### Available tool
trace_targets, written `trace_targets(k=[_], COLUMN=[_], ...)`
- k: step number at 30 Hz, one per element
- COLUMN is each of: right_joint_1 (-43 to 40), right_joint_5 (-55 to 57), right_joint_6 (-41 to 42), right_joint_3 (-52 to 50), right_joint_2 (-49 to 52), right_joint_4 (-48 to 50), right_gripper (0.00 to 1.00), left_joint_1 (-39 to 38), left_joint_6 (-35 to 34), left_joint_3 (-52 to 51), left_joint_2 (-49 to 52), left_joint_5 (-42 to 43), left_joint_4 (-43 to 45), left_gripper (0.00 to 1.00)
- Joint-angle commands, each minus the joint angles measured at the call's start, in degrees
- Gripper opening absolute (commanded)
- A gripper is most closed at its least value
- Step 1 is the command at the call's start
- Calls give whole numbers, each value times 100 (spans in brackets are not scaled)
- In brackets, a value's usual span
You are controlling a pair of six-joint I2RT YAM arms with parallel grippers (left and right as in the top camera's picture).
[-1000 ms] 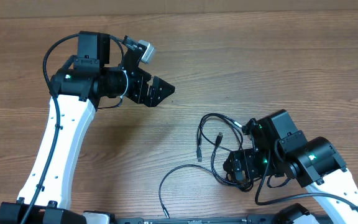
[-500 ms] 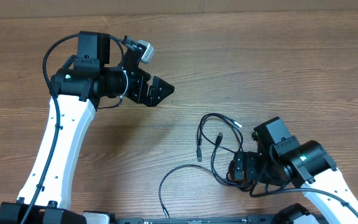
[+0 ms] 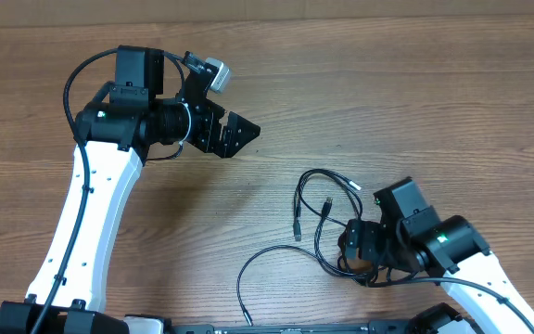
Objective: Untangle cables
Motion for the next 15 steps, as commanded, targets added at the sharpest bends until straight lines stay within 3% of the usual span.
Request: trace_targets(k=[1,7,15], right_joint_1=[22,22,22], right_joint_5=[138,256,190], right_joint_6=[181,326,238], right_joint_3=[-442,-767,-772], right_joint_2=[-37,-37,-31], right_joint_4=[317,566,603], right_gripper=[92,91,81], left_joint_1=[-39,-39,-39], left_joint_6=[92,131,133], left_joint_3=[-11,-11,-11], left_joint_2=[-37,-37,-37], left_joint_5=[-35,-35,-35], left_joint_4=[22,24,26], left_gripper=[100,100,100])
